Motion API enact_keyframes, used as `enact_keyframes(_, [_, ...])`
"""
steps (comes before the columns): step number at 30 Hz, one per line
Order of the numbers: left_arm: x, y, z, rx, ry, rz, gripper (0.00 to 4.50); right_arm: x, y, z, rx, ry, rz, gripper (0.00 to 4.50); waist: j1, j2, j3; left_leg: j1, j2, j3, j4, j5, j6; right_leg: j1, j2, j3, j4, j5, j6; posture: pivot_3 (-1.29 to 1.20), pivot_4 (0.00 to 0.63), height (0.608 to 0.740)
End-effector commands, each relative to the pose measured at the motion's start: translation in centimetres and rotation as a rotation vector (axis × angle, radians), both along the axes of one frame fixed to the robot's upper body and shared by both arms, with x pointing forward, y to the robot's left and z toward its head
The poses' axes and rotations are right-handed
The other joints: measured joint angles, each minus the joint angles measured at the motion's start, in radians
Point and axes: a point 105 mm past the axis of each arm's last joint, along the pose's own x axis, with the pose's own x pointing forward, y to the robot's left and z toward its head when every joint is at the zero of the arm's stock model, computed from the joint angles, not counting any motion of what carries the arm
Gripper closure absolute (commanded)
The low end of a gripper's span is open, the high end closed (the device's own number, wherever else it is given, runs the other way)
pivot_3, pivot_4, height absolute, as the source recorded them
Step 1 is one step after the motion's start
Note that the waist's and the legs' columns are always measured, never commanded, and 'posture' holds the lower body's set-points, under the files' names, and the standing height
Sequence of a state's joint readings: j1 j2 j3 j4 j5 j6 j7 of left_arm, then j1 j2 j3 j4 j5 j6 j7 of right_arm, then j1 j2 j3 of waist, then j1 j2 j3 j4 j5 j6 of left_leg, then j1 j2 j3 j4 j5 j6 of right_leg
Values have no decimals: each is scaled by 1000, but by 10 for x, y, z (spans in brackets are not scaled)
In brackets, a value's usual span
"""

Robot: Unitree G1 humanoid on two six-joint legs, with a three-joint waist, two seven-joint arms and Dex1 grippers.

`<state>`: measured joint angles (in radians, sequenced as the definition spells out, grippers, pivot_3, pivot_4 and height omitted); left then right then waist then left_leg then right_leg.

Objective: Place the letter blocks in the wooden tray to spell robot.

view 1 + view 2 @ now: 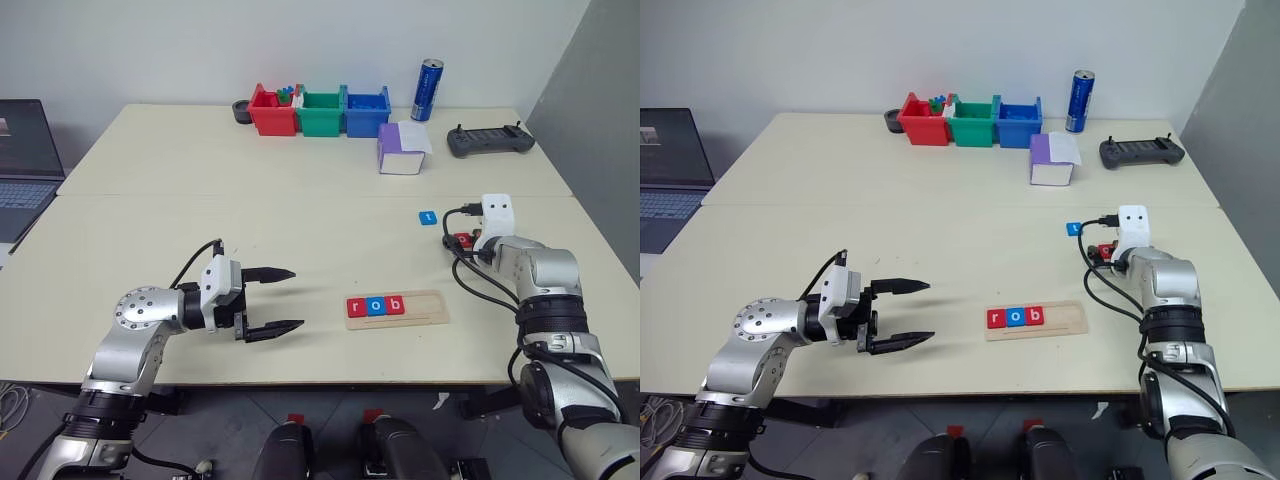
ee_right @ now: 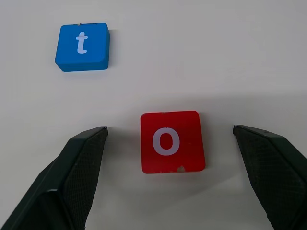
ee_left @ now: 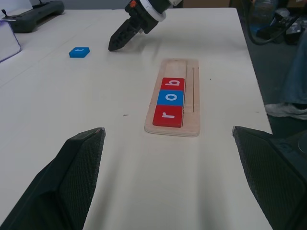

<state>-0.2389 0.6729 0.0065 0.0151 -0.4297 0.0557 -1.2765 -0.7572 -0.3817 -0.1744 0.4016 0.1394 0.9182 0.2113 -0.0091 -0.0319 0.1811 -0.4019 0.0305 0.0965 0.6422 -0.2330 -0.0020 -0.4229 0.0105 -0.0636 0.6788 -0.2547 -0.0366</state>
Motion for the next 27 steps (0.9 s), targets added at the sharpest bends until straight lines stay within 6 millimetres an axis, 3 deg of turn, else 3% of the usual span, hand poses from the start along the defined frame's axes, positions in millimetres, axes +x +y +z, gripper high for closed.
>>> enact_keyframes(1, [1,0,9,3,-45,-5,0,-5,-2,-9,26,29,-20,435,0,0,0,0,0,0,0,0,0,0,0,0,0,0,0,0,150,740])
enact_keyframes(3, [1,1,9,3,-45,-7,0,-5,-4,-10,18,29,-22,943,0,0,0,0,0,0,0,0,0,0,0,0,0,0,0,0,150,740])
enact_keyframes(9, [1,0,9,1,-41,-14,0,-5,-8,-5,-2,14,-40,3053,-2,0,0,0,0,0,0,0,0,0,0,0,0,0,0,0,150,740])
enact_keyframes(13, [2,-4,8,0,-37,-28,0,-19,-15,17,-29,-31,-52,3057,1,0,0,0,0,0,-1,0,0,0,0,0,-1,0,0,0,150,740])
enact_keyframes(17, [4,-4,6,-1,-35,-36,0,-53,-22,32,-68,-42,-77,3057,5,0,0,-3,0,0,-2,0,0,-2,0,0,-2,0,0,0,150,740])
enact_keyframes(22, [7,-7,5,-4,-26,-65,0,-103,-21,27,-81,2,-67,3057,7,0,0,-5,0,-2,-2,0,0,-3,0,-2,-4,0,0,0,150,740])
enact_keyframes(27, [10,-12,5,-5,-27,-93,0,-121,-12,13,-34,63,-57,3057,-1,0,0,-5,0,-2,-2,0,0,-4,0,-2,-4,0,1,0,150,740])
